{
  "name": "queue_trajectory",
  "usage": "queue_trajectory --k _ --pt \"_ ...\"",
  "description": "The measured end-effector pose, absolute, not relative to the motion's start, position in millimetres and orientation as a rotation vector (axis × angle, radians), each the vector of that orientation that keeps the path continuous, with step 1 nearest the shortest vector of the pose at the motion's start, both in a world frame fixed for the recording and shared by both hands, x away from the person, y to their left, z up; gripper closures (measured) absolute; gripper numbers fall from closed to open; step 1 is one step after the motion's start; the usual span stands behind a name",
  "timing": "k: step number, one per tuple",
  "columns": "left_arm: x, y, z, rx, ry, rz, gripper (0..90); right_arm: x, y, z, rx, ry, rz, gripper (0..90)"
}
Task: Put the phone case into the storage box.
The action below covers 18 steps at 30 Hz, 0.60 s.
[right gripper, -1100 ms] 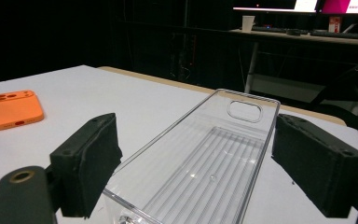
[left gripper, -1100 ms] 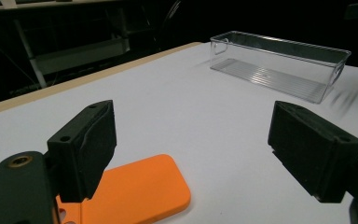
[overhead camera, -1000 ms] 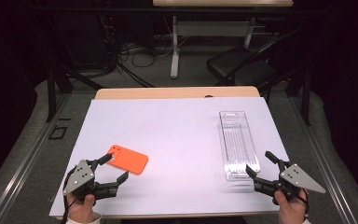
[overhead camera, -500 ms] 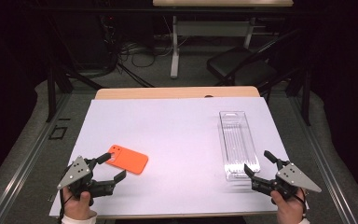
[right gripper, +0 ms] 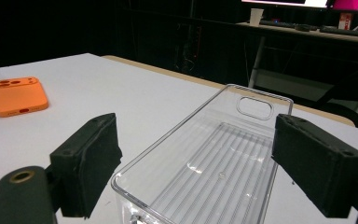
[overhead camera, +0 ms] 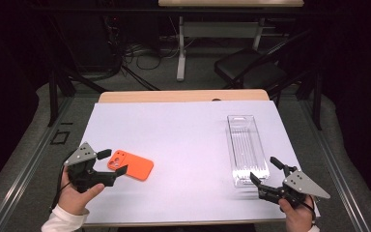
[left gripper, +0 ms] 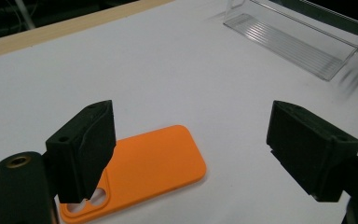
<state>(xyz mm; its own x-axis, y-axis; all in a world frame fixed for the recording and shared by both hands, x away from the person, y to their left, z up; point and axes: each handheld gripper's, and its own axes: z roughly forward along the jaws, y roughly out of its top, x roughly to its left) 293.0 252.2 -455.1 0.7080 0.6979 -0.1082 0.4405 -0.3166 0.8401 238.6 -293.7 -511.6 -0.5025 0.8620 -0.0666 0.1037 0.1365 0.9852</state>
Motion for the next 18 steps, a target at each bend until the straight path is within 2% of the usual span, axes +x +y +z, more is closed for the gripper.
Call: queue_trajectory --k 2,4,11,18 --pt "300 252 -452 1.992 0.887 0.335 19.4 240 -294 -511 0.942 1.737 1.430 14.4" --pt "304 251 -447 2.014 0.888 0.350 28.4 241 -294 -512 0.944 1.738 1.429 14.3" --pt "321 240 -436 2.097 0.908 0.347 28.2 243 -290 -514 0.936 1.763 1.417 14.4" --pt "335 231 -432 2.129 0.910 0.333 34.7 243 -291 -513 0.939 1.753 1.412 14.4"
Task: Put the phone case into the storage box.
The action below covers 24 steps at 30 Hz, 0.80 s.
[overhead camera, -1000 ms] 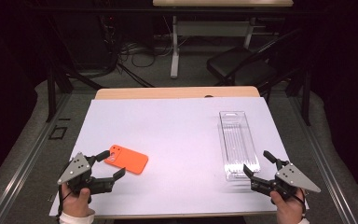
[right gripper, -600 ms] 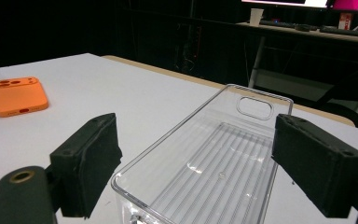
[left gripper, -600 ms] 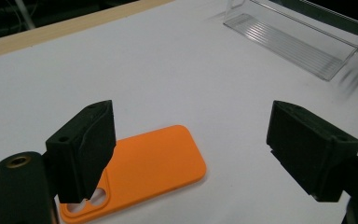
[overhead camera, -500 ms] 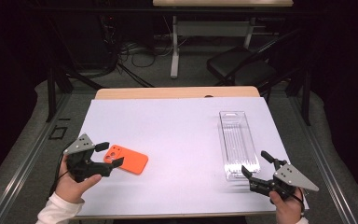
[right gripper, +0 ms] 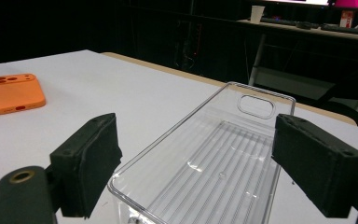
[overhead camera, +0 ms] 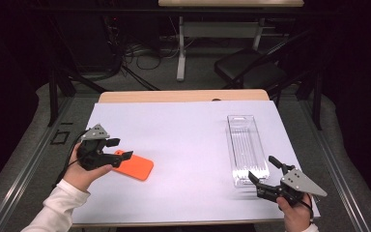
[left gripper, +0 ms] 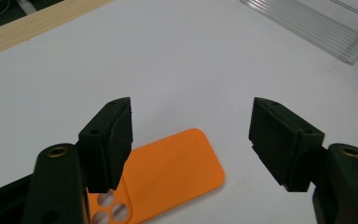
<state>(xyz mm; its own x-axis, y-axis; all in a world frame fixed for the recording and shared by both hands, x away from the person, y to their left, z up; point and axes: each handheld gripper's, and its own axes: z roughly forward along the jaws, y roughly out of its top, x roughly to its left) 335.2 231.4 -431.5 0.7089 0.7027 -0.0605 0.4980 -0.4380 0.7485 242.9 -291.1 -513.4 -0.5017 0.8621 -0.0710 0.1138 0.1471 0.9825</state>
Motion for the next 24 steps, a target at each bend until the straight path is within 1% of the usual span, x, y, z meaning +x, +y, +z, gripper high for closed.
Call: queue_trajectory --k 1,3,5,6,7,9,10,14,18,19,22,23,24 --pt "338 230 -431 2.136 0.915 0.338 35.0 243 -291 -513 0.944 1.748 1.419 14.4" --pt "346 228 -432 2.154 0.924 0.341 40.2 243 -292 -514 0.944 1.746 1.417 14.4" --pt "350 227 -433 2.175 0.929 0.362 42.3 243 -292 -514 0.947 1.748 1.415 14.4" --pt "350 227 -433 2.175 0.929 0.362 46.0 243 -292 -514 0.945 1.749 1.412 14.4" --pt "355 225 -433 2.191 0.946 0.378 47.8 243 -292 -514 0.949 1.748 1.413 14.4" --pt "359 224 -434 2.196 1.002 0.360 50.9 243 -293 -514 0.949 1.749 1.411 14.4" --pt "361 223 -434 2.193 1.022 0.345 51.2 243 -294 -514 0.946 1.749 1.407 14.4" --pt "368 220 -433 2.174 1.108 0.357 54.6 242 -294 -514 0.948 1.750 1.405 14.4" --pt "376 219 -433 2.122 1.223 0.266 57.5 241 -293 -514 0.943 1.752 1.407 14.4" --pt "379 219 -433 2.121 1.227 0.273 57.7 241 -293 -514 0.944 1.753 1.408 14.4" --pt "385 215 -438 2.134 1.251 0.290 62.4 241 -294 -514 0.941 1.758 1.406 14.4" --pt "387 214 -440 2.140 1.261 0.296 65.8 241 -294 -514 0.939 1.760 1.405 14.4" --pt "389 213 -442 2.145 1.271 0.290 66.7 241 -294 -515 0.940 1.761 1.406 14.4"
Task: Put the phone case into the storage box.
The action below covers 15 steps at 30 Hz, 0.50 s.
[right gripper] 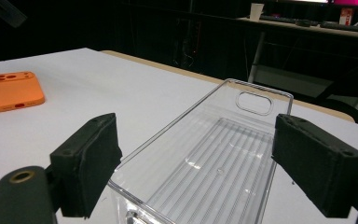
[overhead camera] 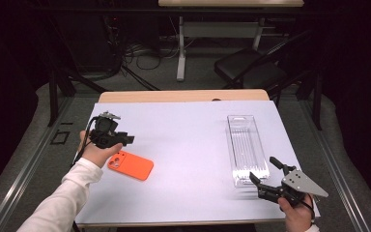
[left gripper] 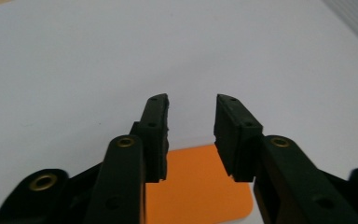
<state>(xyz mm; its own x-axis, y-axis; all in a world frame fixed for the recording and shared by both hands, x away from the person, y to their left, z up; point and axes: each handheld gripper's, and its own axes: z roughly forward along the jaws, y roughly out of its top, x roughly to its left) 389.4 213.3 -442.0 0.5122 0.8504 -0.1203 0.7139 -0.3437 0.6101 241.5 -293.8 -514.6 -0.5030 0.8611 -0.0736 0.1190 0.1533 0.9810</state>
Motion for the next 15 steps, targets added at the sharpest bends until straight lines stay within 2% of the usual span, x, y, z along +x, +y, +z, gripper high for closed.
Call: queue_trajectory --k 3,8,15 --pt "396 211 -449 2.159 1.319 0.260 69.7 242 -294 -515 0.943 1.760 1.410 14.4" --pt "404 207 -457 2.168 1.372 0.283 71.5 242 -294 -516 0.949 1.763 1.415 14.4" --pt "415 207 -473 2.110 1.422 0.317 83.4 243 -293 -516 0.942 1.768 1.420 14.4"
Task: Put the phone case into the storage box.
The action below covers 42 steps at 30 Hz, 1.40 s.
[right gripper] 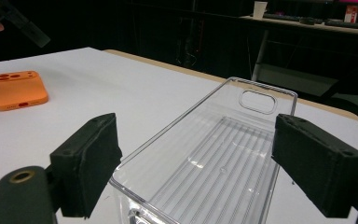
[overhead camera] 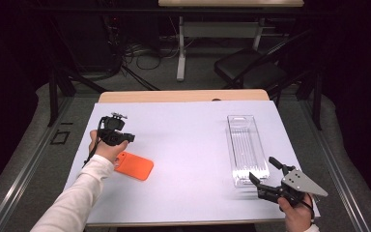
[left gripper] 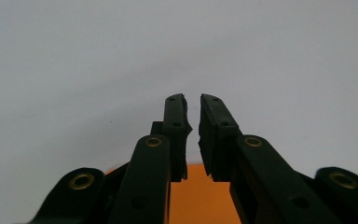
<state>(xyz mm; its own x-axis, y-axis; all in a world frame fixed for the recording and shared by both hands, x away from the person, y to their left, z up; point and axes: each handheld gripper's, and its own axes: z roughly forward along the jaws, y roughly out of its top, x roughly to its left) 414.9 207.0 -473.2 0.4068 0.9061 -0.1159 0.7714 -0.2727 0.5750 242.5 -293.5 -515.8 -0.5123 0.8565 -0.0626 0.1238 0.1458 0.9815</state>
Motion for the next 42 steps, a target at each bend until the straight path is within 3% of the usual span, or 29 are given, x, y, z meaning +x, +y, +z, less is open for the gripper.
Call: queue_trajectory --k 4,24,42 --pt "415 207 -481 2.088 1.430 0.345 90.0 243 -294 -516 0.944 1.766 1.423 14.4" --pt "421 222 -527 2.080 1.517 0.348 90.0 243 -294 -515 0.945 1.761 1.426 14.4" --pt "416 235 -541 2.099 1.551 0.351 90.0 243 -294 -516 0.946 1.766 1.427 14.4"
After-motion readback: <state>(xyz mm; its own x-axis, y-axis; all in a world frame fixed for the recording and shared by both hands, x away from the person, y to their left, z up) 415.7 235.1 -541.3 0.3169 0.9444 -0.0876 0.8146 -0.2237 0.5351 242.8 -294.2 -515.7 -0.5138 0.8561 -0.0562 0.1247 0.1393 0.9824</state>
